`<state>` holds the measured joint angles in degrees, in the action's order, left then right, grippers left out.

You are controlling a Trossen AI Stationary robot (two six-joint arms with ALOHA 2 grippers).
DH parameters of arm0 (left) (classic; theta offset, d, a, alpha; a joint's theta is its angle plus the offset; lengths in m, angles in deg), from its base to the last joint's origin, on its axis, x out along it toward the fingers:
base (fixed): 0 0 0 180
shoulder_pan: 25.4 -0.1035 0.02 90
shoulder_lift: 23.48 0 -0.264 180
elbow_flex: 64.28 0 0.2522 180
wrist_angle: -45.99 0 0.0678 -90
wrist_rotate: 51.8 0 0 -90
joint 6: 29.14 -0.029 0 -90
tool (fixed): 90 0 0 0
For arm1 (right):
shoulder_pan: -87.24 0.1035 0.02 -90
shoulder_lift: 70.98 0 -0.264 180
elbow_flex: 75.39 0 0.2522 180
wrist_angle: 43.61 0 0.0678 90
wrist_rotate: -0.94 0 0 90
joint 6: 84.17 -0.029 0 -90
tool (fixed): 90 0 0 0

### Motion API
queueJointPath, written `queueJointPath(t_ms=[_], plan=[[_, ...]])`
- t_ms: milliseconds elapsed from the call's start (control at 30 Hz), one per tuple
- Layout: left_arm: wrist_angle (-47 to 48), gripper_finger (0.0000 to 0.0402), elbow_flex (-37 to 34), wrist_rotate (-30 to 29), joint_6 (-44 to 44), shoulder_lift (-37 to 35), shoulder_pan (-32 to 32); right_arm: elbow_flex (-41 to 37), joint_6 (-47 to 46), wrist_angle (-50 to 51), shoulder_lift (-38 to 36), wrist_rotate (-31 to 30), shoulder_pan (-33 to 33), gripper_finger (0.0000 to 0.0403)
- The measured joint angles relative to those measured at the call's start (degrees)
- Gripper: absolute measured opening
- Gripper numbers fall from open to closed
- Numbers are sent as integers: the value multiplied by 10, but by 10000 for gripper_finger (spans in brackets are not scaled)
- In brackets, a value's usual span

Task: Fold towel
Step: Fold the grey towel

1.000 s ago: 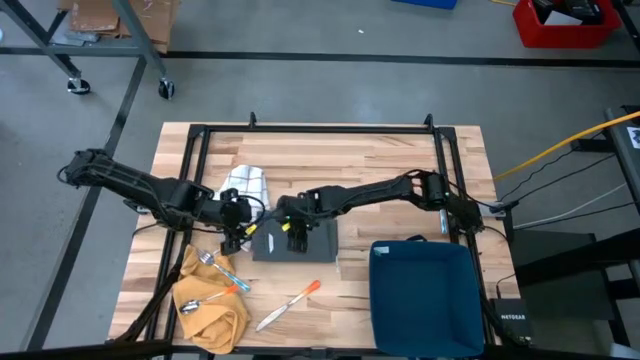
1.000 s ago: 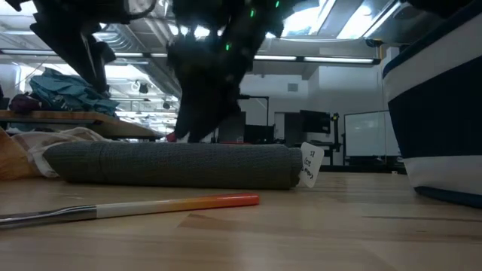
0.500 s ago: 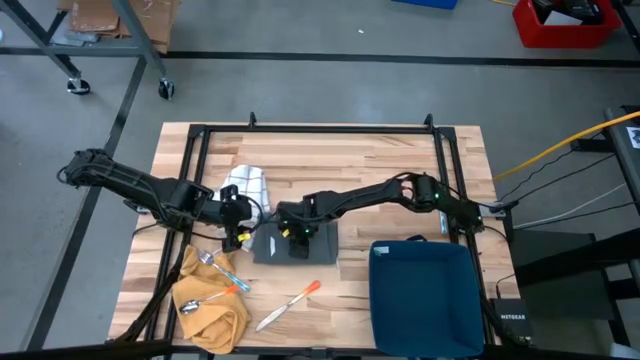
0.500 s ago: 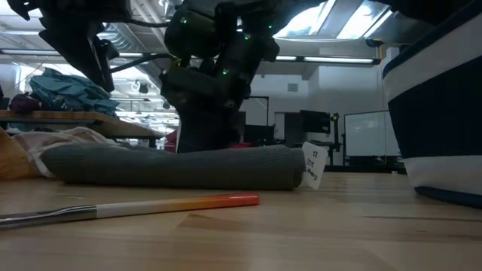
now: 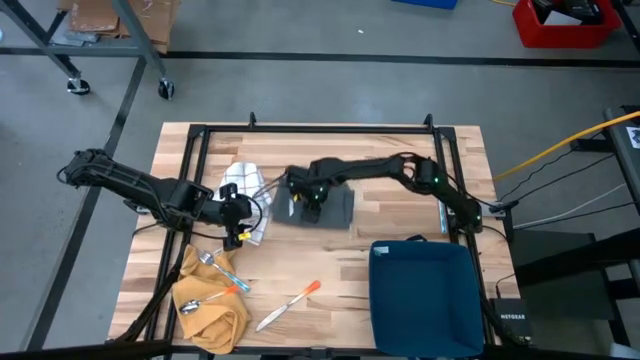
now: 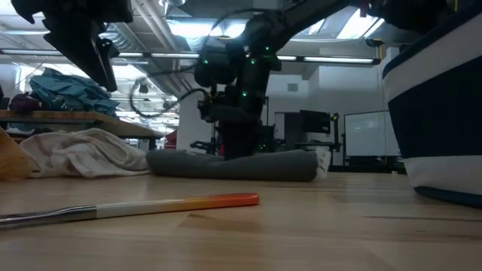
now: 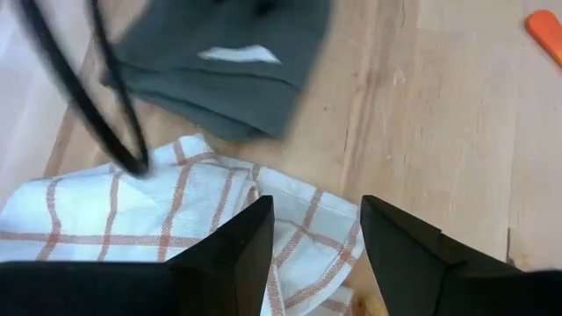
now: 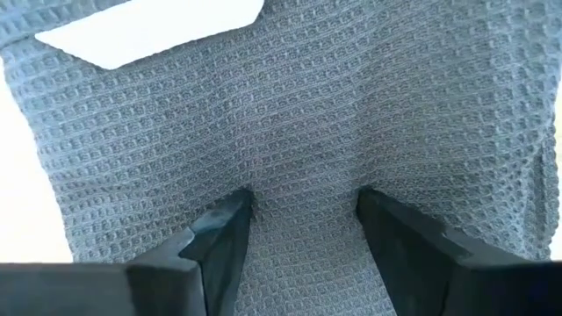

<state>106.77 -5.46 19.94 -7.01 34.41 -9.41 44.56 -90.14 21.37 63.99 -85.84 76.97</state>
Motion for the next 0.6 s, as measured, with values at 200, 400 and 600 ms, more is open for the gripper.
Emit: queueJointPath(t_ms=[200,400,600], plan=[[0,164,0,0,1,0,0,-1,-27,31,0,-16,-57,224],[0,164,0,-3,0,0,0,-1,-27,43,-2,10,-73,224],[0,164,0,-4,0,0,0,0,-28,78,-2,-10,-71,224]])
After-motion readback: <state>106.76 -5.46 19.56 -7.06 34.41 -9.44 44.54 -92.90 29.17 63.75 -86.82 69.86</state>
